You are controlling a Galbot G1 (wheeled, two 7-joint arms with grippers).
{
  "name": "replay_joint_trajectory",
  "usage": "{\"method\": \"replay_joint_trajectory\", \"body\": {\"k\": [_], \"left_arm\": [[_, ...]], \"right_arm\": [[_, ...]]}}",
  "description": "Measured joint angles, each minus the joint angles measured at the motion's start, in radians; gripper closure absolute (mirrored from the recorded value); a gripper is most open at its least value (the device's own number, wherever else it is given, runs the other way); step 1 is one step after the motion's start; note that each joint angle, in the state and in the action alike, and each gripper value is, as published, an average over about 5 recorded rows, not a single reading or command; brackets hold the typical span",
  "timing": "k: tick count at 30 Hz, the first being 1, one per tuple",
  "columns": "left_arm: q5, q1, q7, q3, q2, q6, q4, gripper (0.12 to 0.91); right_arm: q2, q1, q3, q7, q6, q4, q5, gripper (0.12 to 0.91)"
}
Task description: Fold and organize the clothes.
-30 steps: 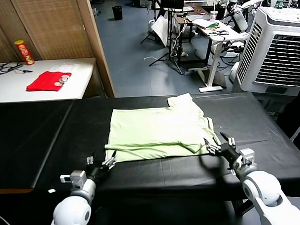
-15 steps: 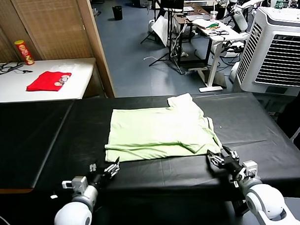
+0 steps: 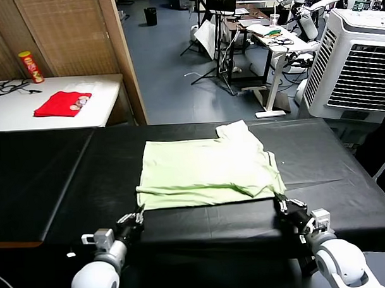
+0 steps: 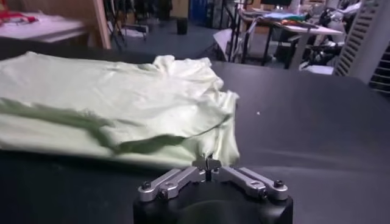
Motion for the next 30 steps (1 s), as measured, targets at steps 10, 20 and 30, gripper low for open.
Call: {"method": "replay_joint_trajectory", "body": {"k": [10, 20, 30], "left_arm": [[0.035, 0.145, 0.002, -0.049, 0.057, -0.008, -0.095, 0.9], [0.047, 0.256, -0.006, -0.08, 0.071, -0.004, -0.166, 0.9], [0.039, 0.303, -0.033, -0.097, 0.073, 0.036, -0.231, 0.571]], "right_arm": [[0.037, -0.106, 0.003, 0.033, -0.032, 0.091, -0.014, 0.903], [0.069, -0.185, 0.021, 0.046, -0.082, 0.174, -0.027, 0.807], [0.068, -0.224, 0.082, 0.055, -0.151, 0.295, 0.074, 0.304]]}}
